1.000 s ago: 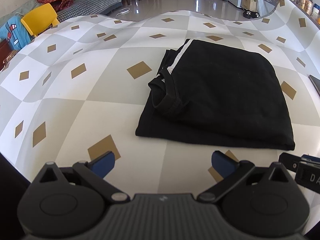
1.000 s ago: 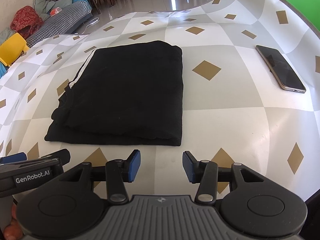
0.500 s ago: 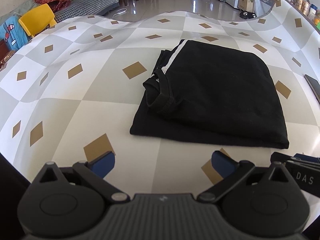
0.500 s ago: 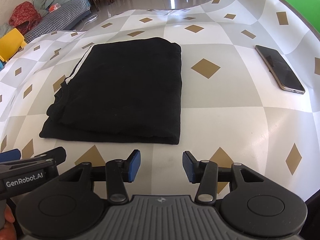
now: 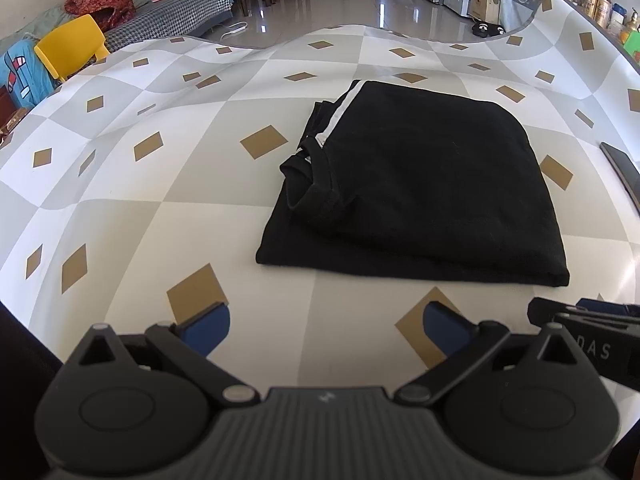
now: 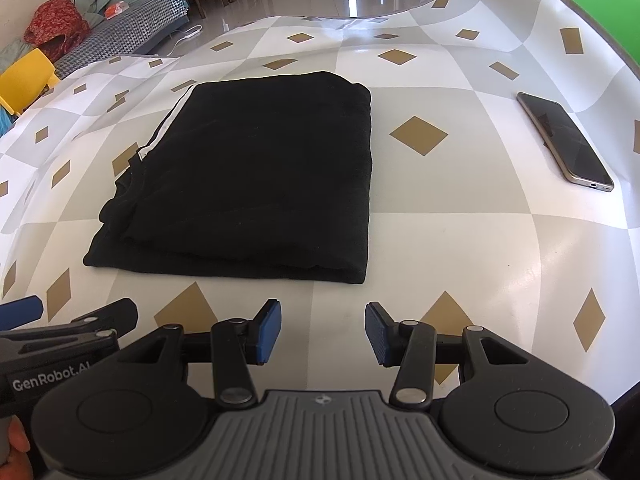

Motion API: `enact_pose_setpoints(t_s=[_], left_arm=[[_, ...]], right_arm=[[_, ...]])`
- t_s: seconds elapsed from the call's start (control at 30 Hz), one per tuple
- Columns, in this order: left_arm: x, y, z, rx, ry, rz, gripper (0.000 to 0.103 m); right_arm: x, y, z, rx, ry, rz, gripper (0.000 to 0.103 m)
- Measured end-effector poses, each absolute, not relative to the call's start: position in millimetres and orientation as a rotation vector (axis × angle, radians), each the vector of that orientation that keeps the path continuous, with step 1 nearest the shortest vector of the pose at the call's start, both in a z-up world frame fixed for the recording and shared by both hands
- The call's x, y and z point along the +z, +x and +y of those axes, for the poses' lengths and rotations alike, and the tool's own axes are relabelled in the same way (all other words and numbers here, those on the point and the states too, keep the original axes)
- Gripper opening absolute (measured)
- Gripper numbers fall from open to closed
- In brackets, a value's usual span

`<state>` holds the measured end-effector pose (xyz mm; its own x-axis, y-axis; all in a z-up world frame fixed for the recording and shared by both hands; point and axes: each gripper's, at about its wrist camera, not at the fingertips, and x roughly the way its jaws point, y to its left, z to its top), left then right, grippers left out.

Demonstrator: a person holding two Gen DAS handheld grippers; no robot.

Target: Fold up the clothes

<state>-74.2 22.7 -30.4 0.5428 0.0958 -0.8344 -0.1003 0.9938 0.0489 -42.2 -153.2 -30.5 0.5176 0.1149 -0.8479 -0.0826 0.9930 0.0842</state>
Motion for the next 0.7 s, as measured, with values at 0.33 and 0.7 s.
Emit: enact_pose_setpoints(t_s=[0.33, 0.7], left_arm=[[-29, -84, 19, 0.107, 0.013, 0.985, 0.103], [-25, -92, 17, 0.098, 0.018, 0.974, 0.103]], right_arm=[[-28, -47, -153, 0.121, 0.023, 1.011, 0.045], [-23, -55, -157, 0.121, 0.038, 0.999, 0.045]])
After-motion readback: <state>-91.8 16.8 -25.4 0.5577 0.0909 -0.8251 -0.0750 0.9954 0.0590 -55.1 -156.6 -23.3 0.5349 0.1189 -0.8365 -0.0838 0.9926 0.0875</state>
